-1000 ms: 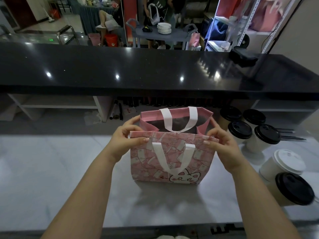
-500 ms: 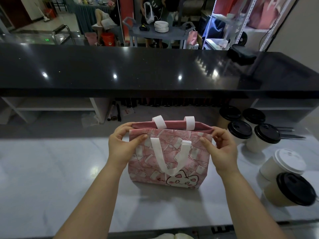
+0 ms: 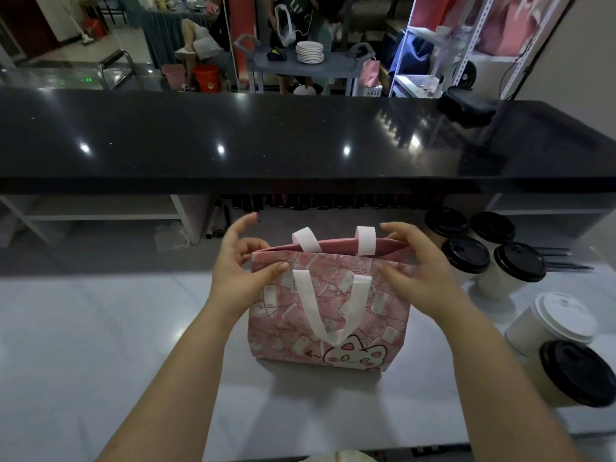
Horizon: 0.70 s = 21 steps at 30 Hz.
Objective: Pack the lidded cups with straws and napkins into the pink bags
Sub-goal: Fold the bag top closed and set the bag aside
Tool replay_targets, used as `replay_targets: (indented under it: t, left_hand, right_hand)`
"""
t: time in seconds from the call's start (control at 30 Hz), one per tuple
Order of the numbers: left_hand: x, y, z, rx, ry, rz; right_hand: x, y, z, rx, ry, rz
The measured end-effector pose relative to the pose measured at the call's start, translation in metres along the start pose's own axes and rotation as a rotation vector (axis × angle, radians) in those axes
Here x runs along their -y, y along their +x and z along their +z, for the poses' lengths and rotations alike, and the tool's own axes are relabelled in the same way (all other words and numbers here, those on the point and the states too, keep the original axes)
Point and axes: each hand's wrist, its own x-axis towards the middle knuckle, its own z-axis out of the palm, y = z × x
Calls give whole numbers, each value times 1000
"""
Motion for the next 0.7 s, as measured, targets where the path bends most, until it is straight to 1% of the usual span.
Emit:
replay_targets:
  t: [0.1,0.23,0.3,0.37,0.47,0.57,0.63,0.7]
  left_hand:
    - [-9,4,-2,90,137,35]
    - [-16,5,-2,116,171,54]
    - [-15,6,-1,115,162,29]
    - [-14,6,0,99,129,-1]
    - [-13,6,2,85,105,-1]
    - [-12,3,6,90,89,16]
    - [-11,1,9,91,58,19]
    - [-11,0,10,86,40,13]
  right_hand:
    - [12,16,-12,93,-222,28]
    - [26,33,-25,250,-266,115]
    - [33,41,-26,339,-352,136]
    - [38,49,-25,405,-469,94]
    - [38,57,-24,432,-571,-12]
    - [39,60,-20,426,-544,-61]
    - [40,62,-14,344,-351,-25]
    - [40,68,-11,212,-109,68]
